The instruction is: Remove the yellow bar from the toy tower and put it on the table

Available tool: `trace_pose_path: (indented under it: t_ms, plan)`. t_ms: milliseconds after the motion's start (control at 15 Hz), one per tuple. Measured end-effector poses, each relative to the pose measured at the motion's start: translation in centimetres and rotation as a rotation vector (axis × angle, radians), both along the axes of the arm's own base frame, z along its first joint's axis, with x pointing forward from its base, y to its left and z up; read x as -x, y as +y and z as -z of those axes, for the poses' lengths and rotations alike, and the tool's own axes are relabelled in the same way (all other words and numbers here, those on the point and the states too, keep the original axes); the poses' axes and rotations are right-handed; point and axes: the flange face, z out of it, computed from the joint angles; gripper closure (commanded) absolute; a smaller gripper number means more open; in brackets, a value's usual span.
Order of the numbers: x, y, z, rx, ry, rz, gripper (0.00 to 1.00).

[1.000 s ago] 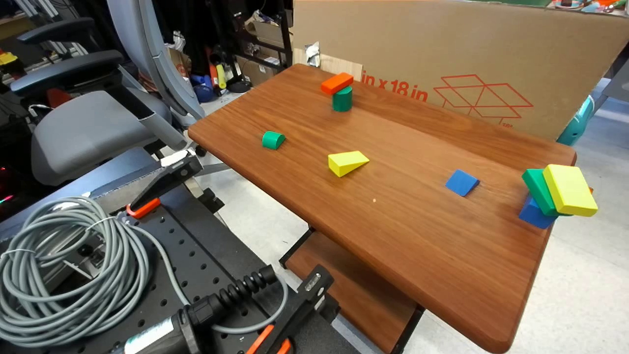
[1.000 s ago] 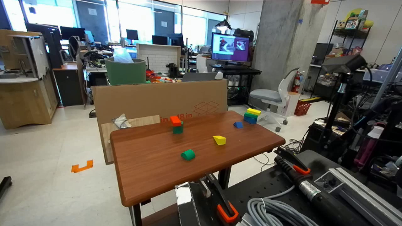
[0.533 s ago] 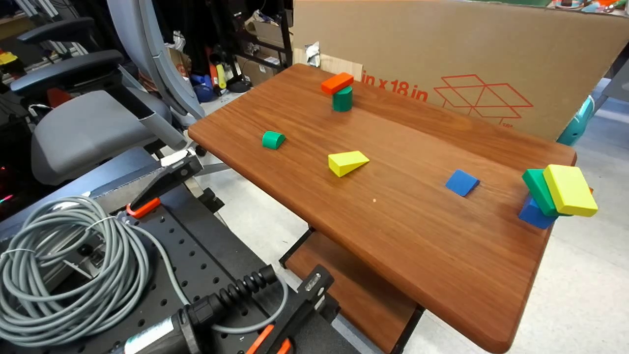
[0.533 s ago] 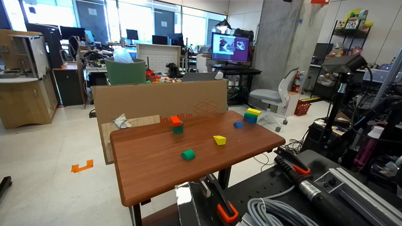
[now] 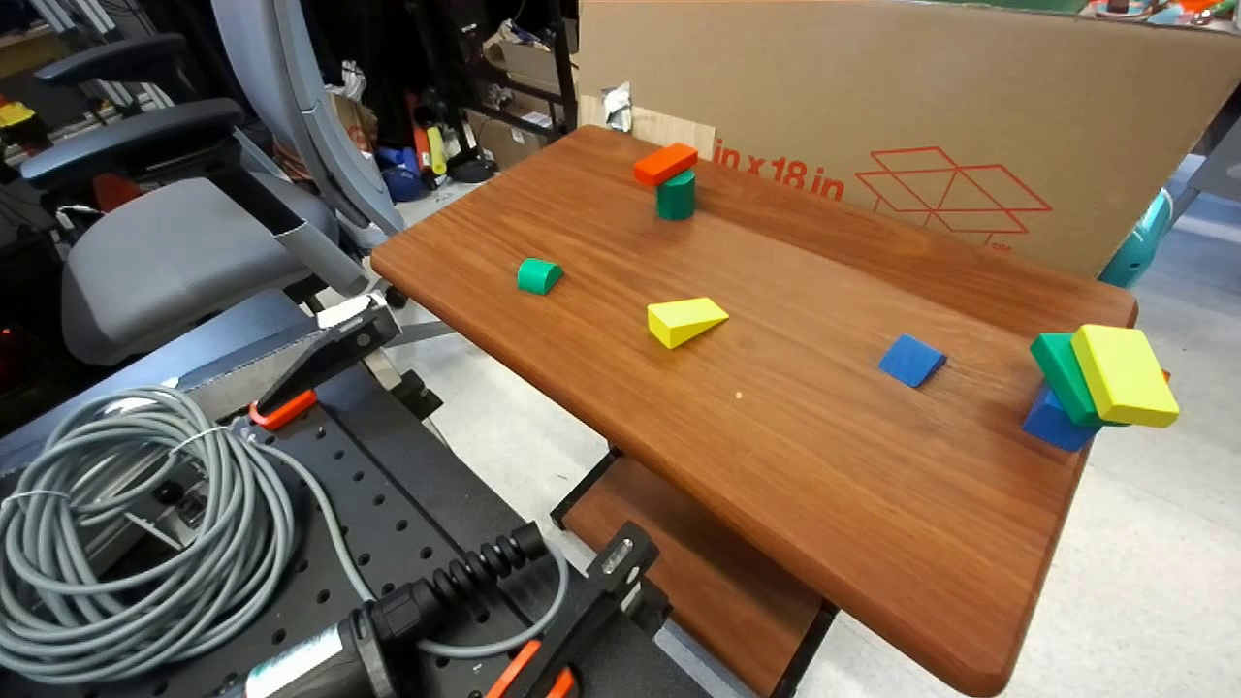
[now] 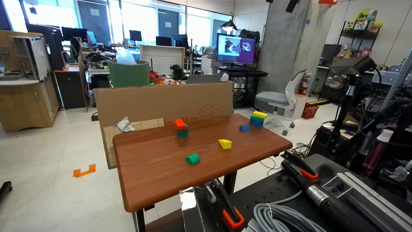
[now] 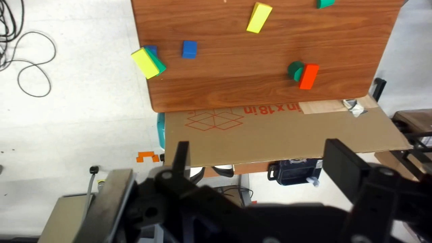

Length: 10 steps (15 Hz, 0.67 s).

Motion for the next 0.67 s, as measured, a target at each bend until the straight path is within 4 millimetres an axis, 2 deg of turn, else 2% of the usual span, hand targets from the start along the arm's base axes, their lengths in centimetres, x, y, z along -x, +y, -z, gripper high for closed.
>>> trace_pose_path:
  t_ms: [333, 667]
  plan:
    - [-3.9, -4.7, 2.1, 0.036, 0.008, -0.011, 0.00]
    - [-6.9, -8.1, 5.4, 0.010, 0.029, -0.005, 0.00]
